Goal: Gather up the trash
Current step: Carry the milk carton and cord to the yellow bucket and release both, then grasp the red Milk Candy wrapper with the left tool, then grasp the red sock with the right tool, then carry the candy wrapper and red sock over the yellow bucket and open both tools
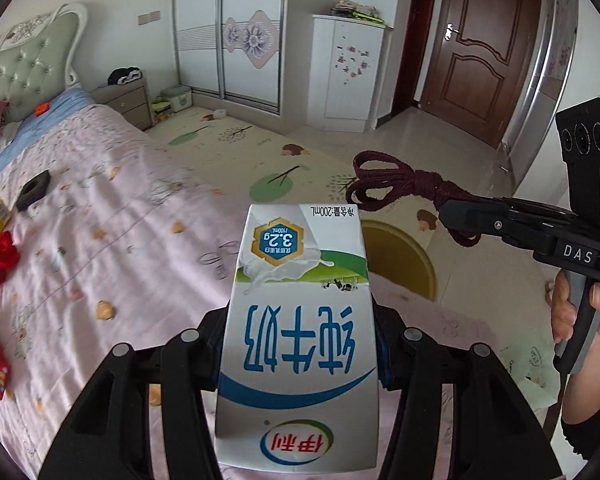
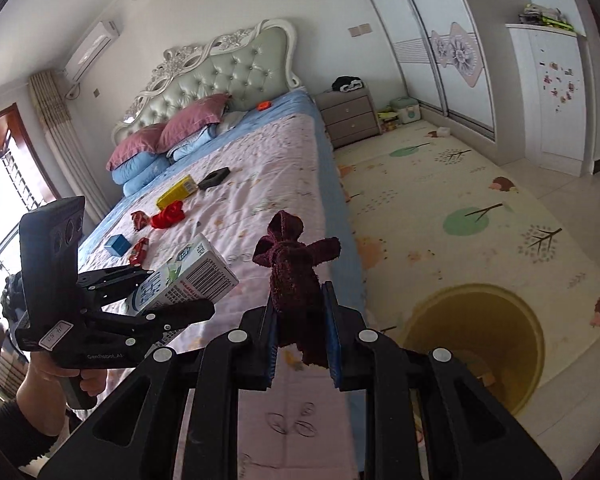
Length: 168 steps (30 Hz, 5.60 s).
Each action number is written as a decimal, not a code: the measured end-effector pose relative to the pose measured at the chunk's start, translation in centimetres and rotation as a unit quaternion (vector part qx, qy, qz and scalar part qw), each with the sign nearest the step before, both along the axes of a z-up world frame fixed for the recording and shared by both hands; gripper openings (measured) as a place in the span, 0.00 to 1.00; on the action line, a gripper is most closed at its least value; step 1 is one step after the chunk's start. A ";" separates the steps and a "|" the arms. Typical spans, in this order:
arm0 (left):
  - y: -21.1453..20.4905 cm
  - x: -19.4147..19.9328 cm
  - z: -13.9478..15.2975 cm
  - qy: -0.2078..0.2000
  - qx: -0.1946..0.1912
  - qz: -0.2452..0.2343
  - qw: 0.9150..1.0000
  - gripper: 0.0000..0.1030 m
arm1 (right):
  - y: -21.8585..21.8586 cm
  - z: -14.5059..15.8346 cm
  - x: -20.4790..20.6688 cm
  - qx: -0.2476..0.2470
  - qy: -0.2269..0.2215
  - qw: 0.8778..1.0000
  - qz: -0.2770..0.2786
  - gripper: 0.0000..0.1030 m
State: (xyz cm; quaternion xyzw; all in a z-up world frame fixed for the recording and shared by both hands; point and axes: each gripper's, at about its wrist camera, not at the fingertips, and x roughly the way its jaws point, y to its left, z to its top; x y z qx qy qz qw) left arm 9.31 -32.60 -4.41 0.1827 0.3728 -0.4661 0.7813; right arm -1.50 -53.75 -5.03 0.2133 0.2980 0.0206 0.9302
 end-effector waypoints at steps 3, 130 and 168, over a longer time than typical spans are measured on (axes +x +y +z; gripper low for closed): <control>-3.4 -1.1 -0.3 0.013 -0.003 -0.027 1.000 0.52 | -2.9 -0.7 -1.9 0.000 0.007 0.999 -0.032 0.19; 30.8 26.2 -2.1 0.039 -0.051 0.392 0.918 0.31 | 33.0 -3.6 41.1 -0.212 0.081 0.927 0.299 0.67; 16.7 12.2 0.3 0.011 -0.022 0.202 0.979 0.31 | 17.4 2.0 16.9 -0.031 0.004 0.983 0.181 0.33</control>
